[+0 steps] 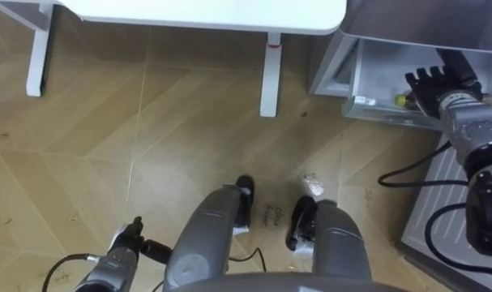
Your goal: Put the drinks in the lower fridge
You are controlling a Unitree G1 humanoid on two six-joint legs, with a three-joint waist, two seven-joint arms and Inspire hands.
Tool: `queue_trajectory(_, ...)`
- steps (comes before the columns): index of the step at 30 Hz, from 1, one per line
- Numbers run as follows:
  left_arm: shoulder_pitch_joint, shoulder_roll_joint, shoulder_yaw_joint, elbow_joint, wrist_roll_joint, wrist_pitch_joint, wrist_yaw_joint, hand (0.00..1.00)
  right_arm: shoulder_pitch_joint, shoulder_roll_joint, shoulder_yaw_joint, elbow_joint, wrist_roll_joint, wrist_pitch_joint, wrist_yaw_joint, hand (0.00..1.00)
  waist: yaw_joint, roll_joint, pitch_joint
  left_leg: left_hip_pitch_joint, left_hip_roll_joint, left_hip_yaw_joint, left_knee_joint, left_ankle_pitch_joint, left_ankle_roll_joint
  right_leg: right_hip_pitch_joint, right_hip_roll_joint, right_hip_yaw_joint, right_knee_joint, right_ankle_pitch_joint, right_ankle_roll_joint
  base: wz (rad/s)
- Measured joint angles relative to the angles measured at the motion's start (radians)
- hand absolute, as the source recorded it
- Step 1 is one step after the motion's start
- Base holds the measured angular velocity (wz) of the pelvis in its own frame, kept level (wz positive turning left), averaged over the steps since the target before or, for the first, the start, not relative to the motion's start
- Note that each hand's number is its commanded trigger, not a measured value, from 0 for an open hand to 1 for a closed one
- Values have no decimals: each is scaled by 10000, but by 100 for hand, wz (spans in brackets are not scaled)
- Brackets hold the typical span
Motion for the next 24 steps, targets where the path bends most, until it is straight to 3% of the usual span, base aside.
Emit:
queue_trajectory(5,-46,20,9,24,30,90,-54,0,309,-5,246,27,-36,67,55,0,91,98,-16,515,7,-223,-15,-93,-40,642,109,-68,-229,1,28,3)
queue_trajectory(13,398,146,737,166,13,107,-158,0,1382,-20,235,20,-292,91,658,0,-61,514,-249,1966,14,-319,-554,-265,-72,2268,278,-248,-998,-10,113,2)
queue_trajectory(19,887,146,1195,-10,267,91,-213,0,1883,3,222,-3,-548,139,999,0,-436,413,-341,3140,100,-114,-1225,-251,-92,3373,326,-228,-1773,100,142,-8)
queue_trajectory(21,1055,182,1406,-8,269,48,-218,0,2241,56,222,-35,-546,190,1243,0,-439,270,-461,3710,144,-75,-1605,-248,-108,3869,441,-160,-2238,189,178,-12)
queue_trajectory(24,1270,195,1406,-2,238,52,-309,0,2633,91,210,-104,-711,233,1573,0,-472,179,-532,4359,166,22,-2005,-245,-120,4561,619,21,-2864,344,267,-9)
